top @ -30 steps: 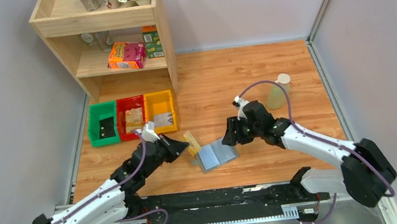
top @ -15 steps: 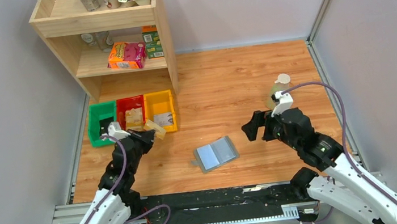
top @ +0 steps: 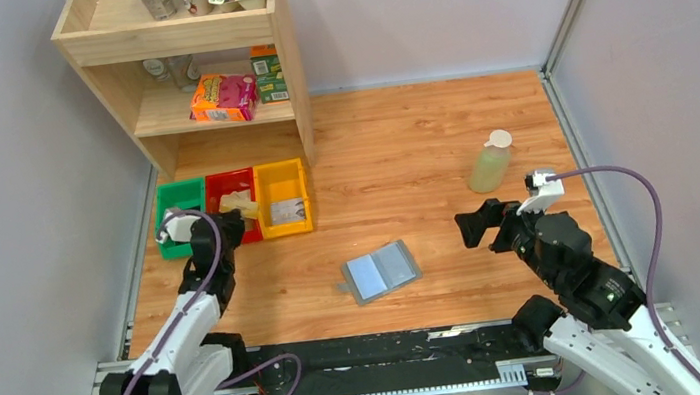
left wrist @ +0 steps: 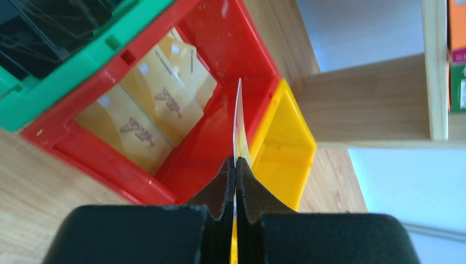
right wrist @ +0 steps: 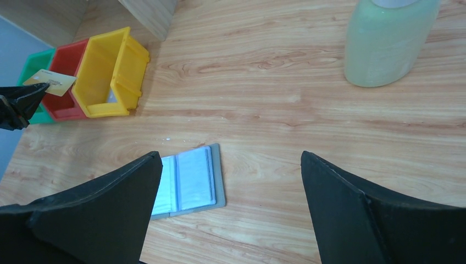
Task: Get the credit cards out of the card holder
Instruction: Place the credit card in the storage box.
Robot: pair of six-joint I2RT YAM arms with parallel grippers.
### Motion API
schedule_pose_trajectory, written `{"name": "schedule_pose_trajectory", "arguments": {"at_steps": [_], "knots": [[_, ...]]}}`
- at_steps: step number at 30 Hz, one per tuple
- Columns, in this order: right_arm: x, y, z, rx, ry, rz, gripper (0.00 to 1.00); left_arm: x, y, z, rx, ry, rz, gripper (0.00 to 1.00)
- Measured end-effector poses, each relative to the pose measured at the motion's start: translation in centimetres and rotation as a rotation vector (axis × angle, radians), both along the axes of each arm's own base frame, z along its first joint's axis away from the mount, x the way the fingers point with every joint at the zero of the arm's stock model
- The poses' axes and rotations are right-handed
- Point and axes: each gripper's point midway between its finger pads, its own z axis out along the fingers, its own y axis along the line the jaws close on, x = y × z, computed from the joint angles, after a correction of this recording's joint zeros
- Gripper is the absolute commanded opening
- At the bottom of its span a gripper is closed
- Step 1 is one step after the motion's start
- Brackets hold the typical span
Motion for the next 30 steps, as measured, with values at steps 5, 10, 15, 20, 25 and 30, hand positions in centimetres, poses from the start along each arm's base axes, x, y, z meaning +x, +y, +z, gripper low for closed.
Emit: {"name": "schedule_pose_trajectory", "arguments": {"at_steps": [5,10,15,20,25,30], "knots": [[0.1,-0.2,-0.3,-0.007,0.004,-0.010,1.00,2.0,1.6,0.1,-0.006,-0.014,0.093,0.00],[0.1,-0.2,-0.6,-0.012,0.010,-0.012,1.00,2.6,2.6,0.3,-0.022,-0.039,0.152,0.00],[0.1,-0.2,-0.6,-0.013,0.010,-0.013,1.00,2.8,2.8,0.1,-0.028,-0.038,0.170,0.00],[0.1,-0.2,-0.6,-0.013,0.010,-0.013,1.00,3.6,2.4,-1.9,-0.043,0.012,0.162,0.00],[0.1,-0.2,-0.6,-0.014,0.010,-0.014,1.00,4.9,2.2,-3.3,-0.048,0.049,0.163,0.12],[0.1,-0.3,-0.6,-0.014,0.010,-0.017,1.00,5.4,2.1,-3.8,-0.061,0.059,0.166,0.30]]}}
